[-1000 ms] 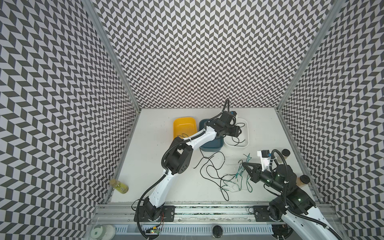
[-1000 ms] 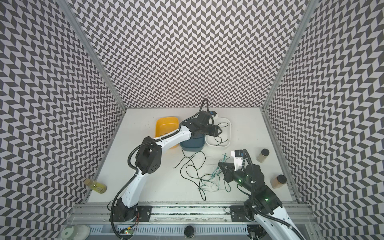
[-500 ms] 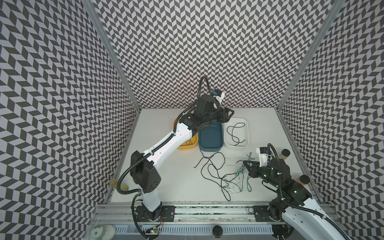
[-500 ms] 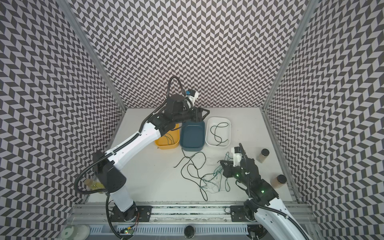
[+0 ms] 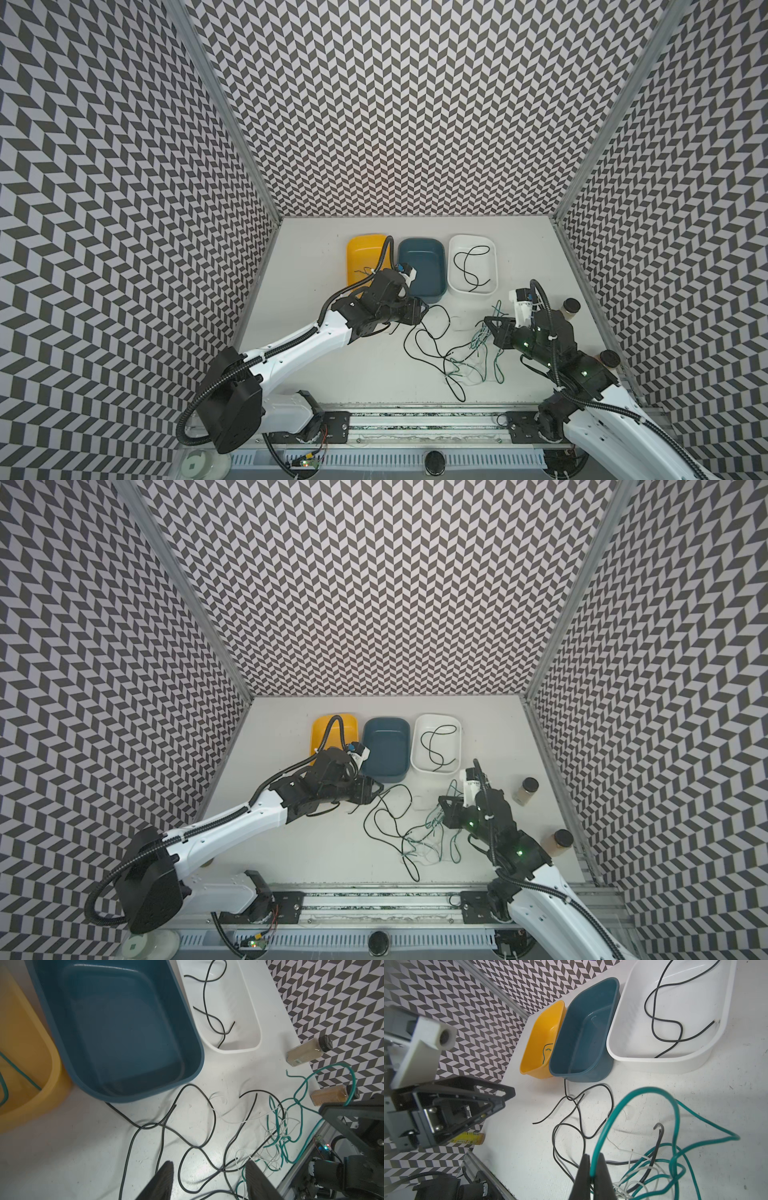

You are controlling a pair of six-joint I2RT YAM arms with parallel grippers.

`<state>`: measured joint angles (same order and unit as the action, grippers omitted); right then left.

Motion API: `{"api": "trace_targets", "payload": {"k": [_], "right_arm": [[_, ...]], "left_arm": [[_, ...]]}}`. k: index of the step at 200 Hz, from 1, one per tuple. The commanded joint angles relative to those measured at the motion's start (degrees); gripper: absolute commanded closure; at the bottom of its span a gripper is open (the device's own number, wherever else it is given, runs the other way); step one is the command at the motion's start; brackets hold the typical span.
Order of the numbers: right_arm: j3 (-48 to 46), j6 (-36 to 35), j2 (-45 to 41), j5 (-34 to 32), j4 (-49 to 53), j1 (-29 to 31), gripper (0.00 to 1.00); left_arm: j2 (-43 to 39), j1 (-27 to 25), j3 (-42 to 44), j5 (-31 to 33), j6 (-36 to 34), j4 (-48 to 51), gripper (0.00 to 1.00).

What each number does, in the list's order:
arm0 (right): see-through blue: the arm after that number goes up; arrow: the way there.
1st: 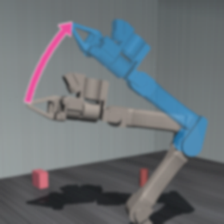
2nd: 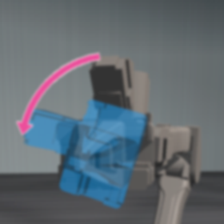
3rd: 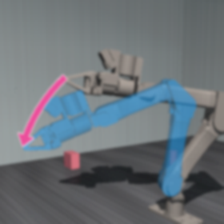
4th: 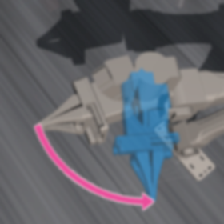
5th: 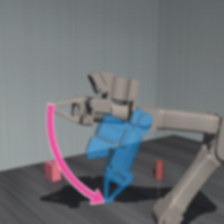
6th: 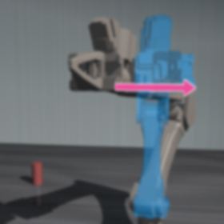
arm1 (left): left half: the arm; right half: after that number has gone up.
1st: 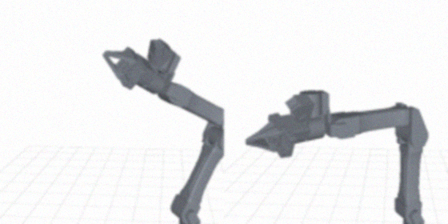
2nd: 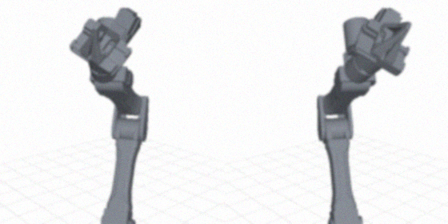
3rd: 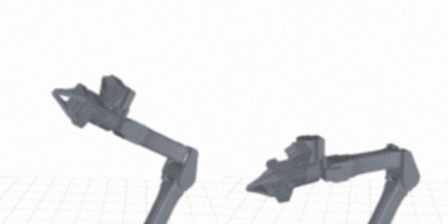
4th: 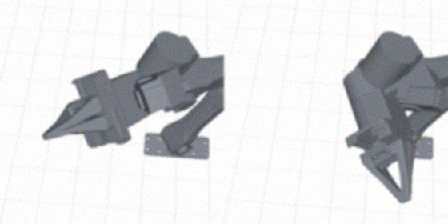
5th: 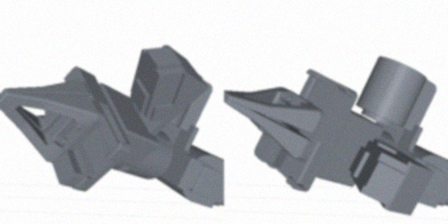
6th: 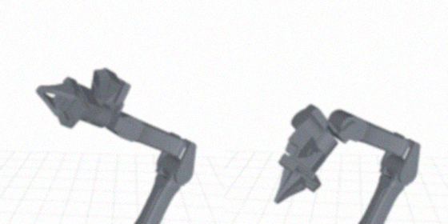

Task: Untangle the cables
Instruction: 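Move the left gripper back down to the black wires on the table, then grasp a black wire near the pile with the left gripper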

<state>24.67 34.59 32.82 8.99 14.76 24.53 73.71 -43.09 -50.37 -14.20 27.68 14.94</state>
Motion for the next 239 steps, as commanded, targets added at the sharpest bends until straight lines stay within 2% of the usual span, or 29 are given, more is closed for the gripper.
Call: {"api": "trace_targets", "payload": {"k": [1,43,115,198,239], "right_arm": [[0.7,1.0,0.3,0.8,-3.6,-0.2,1.00],[0.3,1.3,1.1,1.6,-4.1,-0.1,1.00],[0.1,1.8,1.9,1.8,-5.3,-0.1,1.00],[-0.5,2.1,2.4,2.3,-6.1,-0.1,1.00],[-0.5,2.4,2.5,2.4,-6.6,-0.1,1.00]], "left_arm": [[-2.2,-1.7,3.1,0.9,2.4,-2.2,0.43],[-2.5,-2.6,8.5,1.4,3.8,-4.5,0.43],[2.6,-5.2,12.0,3.4,5.2,-8.0,0.44],[9.9,-6.5,12.0,4.5,5.3,-11.1,0.47],[12.6,-6.6,11.2,3.8,5.8,-13.0,0.53]]}}
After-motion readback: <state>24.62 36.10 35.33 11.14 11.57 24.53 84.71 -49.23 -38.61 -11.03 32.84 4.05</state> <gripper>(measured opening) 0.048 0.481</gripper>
